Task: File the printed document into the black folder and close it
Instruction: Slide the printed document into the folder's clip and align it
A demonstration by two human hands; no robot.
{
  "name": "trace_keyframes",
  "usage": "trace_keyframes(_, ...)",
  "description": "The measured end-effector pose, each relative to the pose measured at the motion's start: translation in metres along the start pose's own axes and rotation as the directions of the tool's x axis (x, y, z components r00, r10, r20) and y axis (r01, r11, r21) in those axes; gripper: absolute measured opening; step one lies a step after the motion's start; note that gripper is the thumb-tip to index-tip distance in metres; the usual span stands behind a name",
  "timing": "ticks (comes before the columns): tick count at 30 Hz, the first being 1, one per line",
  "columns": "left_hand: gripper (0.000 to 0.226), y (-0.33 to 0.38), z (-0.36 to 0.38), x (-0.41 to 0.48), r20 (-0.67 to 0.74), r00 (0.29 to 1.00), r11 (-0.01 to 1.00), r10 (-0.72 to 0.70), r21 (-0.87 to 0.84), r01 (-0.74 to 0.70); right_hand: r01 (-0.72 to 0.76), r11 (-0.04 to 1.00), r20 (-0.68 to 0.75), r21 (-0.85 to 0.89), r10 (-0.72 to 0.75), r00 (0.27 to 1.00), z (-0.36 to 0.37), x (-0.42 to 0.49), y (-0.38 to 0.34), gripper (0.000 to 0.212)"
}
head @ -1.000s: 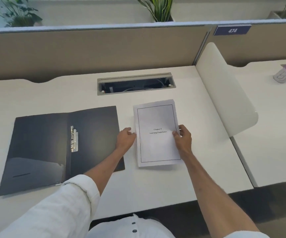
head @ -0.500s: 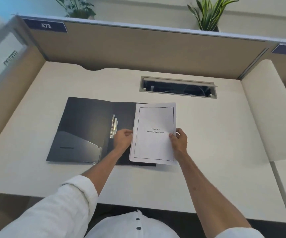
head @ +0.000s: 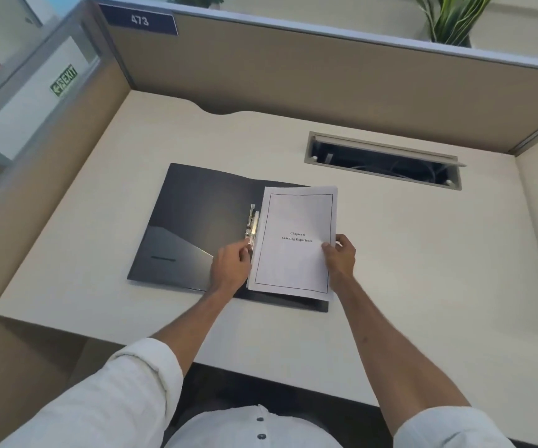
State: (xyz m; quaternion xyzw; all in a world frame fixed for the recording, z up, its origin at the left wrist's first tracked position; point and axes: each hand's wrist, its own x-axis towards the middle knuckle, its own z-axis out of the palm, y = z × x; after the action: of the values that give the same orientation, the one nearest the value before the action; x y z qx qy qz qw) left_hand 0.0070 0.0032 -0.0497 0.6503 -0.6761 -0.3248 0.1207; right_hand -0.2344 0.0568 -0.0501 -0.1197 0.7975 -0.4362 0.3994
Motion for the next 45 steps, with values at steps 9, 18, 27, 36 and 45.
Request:
trace_keyframes(9, 0.052, -0.015, -0.001, -0.007, 0.137, 0.973, 0.945, 0.185, 0.246, -0.214, 0.012, 0.997, 0.000, -0.081, -0.012, 1.000, 0.016, 0.004, 0.001, 0.022)
trace_keyframes(18, 0.030, -0.016, 0.008, -0.007, 0.074, 0.987, 0.961, 0.140, 0.229, -0.154, 0.106, 0.874, -0.028, -0.474, -0.135, 0.990, 0.020, 0.006, -0.008, 0.018)
trace_keyframes(27, 0.023, -0.009, 0.016, -0.008, 0.016, 0.999, 0.996, 0.041, 0.083, -0.042, 0.129, 0.857, -0.022, -0.500, -0.162, 0.987, 0.019, 0.001, -0.010, 0.029)
trace_keyframes(36, 0.032, -0.009, 0.015, -0.006, 0.045, 0.998, 0.997, 0.048, 0.052, -0.050, 0.149, 0.815, 0.016, -0.560, -0.170, 0.985, 0.021, 0.001, -0.007, 0.033)
trace_keyframes(45, 0.025, -0.012, 0.013, -0.011, 0.084, 0.989, 0.983, 0.118, 0.132, -0.128, 0.183, 0.825, 0.031, -0.534, -0.197, 0.980, 0.015, 0.001, -0.002, 0.041)
